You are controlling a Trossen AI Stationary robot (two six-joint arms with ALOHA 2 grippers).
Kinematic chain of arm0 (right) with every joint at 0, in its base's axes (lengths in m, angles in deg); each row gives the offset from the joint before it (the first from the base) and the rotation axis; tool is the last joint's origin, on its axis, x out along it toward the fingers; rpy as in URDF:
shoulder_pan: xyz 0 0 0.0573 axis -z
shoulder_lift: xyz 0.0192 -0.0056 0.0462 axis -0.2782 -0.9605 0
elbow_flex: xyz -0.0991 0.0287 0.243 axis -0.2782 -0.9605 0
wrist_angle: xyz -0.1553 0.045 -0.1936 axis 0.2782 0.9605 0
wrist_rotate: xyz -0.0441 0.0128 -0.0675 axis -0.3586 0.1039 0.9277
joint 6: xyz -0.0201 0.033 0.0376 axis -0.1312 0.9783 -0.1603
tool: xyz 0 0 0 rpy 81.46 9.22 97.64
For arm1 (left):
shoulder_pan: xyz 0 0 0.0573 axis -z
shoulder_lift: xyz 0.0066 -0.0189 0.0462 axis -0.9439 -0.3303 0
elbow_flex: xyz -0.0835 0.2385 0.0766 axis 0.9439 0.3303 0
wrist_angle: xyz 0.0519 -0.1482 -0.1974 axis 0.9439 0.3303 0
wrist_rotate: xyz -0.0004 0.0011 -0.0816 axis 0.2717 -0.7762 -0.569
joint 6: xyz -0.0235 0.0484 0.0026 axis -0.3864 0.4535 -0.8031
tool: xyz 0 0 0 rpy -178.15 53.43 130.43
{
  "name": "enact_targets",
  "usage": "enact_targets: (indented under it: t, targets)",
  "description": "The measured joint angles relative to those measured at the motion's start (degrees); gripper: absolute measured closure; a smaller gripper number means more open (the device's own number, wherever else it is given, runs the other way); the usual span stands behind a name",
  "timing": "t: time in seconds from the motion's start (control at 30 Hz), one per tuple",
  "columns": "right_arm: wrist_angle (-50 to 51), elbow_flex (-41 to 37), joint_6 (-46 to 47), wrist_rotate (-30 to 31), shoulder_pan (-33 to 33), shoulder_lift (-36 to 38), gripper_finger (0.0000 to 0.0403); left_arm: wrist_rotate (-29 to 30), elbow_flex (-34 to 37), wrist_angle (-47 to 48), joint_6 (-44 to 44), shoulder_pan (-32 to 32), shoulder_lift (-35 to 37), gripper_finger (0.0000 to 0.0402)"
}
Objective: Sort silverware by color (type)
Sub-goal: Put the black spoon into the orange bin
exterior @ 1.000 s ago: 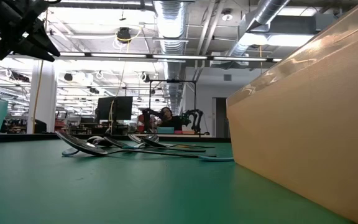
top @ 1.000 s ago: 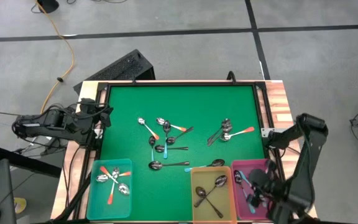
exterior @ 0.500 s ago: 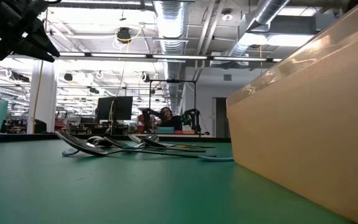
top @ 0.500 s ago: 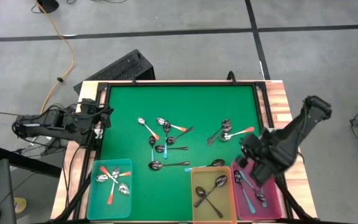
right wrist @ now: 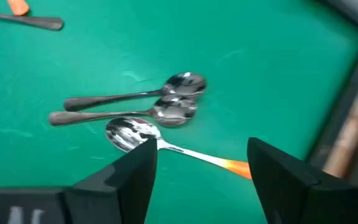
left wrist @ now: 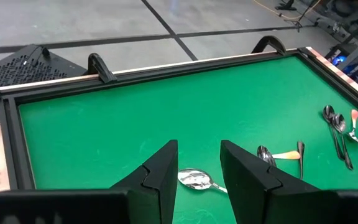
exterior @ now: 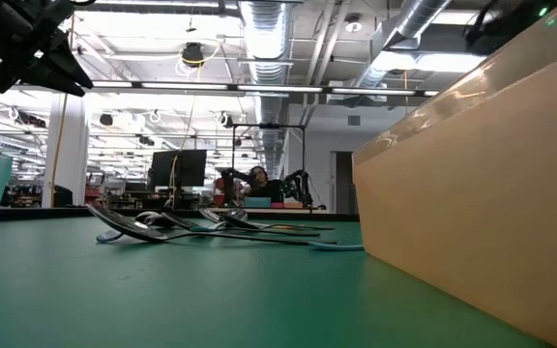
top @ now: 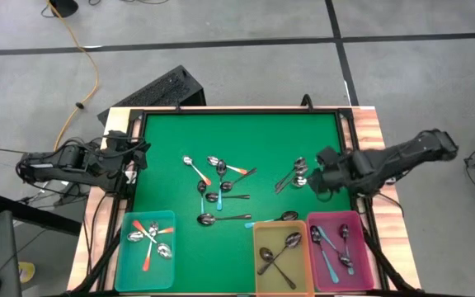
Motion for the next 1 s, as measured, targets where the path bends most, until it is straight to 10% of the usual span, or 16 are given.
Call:
enact_targets:
  t: [0.4, 1.0]
  targets:
    - [-23.02, -13.62, -22.43, -15.47, 21.88, 1.12, 0.0137, -0.32, -0.02, 0.29, 0.74, 0.00, 0.01, 0.0296]
    - [-40.12, -20.47, -34.29, -22.17, 33.11, -10.34, 0.0137, -0.03, -0.02, 0.33, -0.33, 0.00, 0.02, 0.0296]
